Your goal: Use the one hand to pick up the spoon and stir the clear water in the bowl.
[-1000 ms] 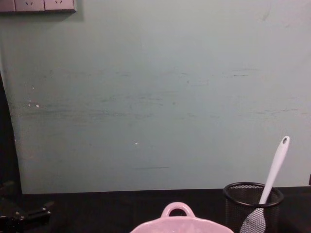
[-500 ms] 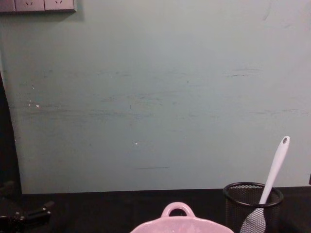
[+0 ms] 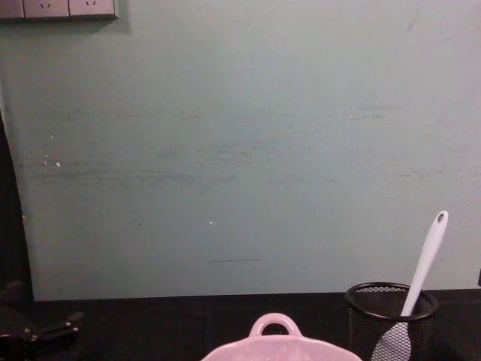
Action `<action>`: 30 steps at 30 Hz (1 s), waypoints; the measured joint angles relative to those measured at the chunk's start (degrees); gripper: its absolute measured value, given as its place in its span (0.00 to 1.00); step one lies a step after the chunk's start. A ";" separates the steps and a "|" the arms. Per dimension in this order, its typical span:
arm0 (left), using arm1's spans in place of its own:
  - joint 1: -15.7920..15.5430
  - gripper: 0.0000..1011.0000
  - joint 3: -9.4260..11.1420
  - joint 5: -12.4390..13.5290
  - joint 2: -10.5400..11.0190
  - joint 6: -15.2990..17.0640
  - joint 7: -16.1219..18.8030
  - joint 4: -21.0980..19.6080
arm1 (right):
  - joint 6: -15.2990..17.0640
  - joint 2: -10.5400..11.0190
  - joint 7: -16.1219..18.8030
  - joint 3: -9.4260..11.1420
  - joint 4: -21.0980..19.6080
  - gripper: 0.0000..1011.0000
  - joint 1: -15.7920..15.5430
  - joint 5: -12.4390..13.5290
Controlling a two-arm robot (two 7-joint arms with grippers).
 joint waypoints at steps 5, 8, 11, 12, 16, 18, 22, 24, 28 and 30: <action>0.00 1.00 0.00 0.00 0.00 0.00 0.00 0.00 | 0.01 0.00 0.00 0.00 0.00 0.99 0.00 0.00; 0.00 1.00 0.00 0.00 0.00 0.00 0.00 0.00 | 0.01 0.00 0.00 0.00 0.00 0.99 0.00 0.00; 0.00 1.00 0.00 0.00 0.00 0.00 0.00 0.00 | 0.01 0.00 0.00 0.00 0.00 0.99 0.00 0.00; 0.00 1.00 0.00 0.00 0.00 0.00 0.00 0.00 | 0.01 0.00 0.00 0.00 0.00 0.99 0.00 0.00; 0.00 1.00 0.00 0.00 0.00 0.00 0.00 0.00 | 0.01 0.00 0.00 0.00 0.00 0.99 0.00 0.00; 0.00 1.00 0.00 0.00 0.00 0.00 0.00 0.00 | 0.01 0.00 0.00 0.00 0.00 0.99 0.00 0.00; 0.00 1.00 0.00 0.00 0.00 0.00 0.00 0.00 | 0.01 0.00 0.00 0.00 0.00 0.99 0.00 0.00; 0.00 1.00 0.00 0.00 0.00 0.00 0.00 0.00 | 0.01 0.00 0.00 0.00 0.00 0.99 0.00 0.00; 0.00 1.00 0.00 0.00 0.00 0.00 0.00 0.00 | 0.01 0.00 0.00 0.00 0.00 0.99 0.00 0.00; 0.00 1.00 0.00 0.00 0.00 0.00 0.00 0.00 | 0.01 0.00 0.00 0.00 0.00 0.99 0.00 0.00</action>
